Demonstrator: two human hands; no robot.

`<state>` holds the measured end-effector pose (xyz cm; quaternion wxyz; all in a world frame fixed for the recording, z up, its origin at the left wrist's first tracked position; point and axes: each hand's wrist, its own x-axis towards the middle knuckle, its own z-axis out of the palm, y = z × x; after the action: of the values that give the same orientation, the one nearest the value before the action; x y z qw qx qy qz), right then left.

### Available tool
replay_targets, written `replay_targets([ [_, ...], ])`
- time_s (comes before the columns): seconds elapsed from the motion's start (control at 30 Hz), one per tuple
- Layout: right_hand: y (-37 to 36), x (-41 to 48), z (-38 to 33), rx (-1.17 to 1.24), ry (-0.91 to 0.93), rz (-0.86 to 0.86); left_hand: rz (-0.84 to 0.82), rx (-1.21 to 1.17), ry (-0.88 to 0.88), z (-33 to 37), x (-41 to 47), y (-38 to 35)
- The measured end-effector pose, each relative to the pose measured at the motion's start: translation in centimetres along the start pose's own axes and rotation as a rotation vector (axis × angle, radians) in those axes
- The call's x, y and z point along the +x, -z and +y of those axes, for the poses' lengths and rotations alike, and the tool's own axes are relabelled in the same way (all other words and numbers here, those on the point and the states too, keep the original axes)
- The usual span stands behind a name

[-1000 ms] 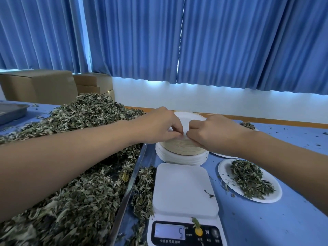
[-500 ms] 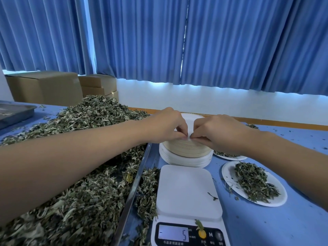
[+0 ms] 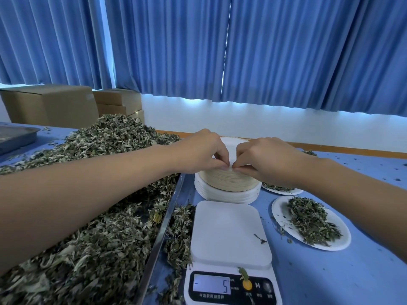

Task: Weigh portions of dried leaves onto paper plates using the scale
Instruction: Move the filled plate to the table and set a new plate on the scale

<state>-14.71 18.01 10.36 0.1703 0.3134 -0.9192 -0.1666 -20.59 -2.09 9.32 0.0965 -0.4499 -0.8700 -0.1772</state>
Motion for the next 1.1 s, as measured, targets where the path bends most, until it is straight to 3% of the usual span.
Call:
replay_targets([
  [0.23,0.3,0.0,-0.3,-0.056,0.007,-0.046,-0.005,-0.004,0.006,0.0,0.1,0.0],
  [0.7,-0.9,-0.2,-1.7,-0.463,0.043,-0.138,-0.022,0.007,0.025,0.0,0.2,-0.1],
  [1.1,2.0,0.3,0.1,-0.303,-0.012,-0.02,0.043,0.119,-0.116,0.6,0.3,1.9],
])
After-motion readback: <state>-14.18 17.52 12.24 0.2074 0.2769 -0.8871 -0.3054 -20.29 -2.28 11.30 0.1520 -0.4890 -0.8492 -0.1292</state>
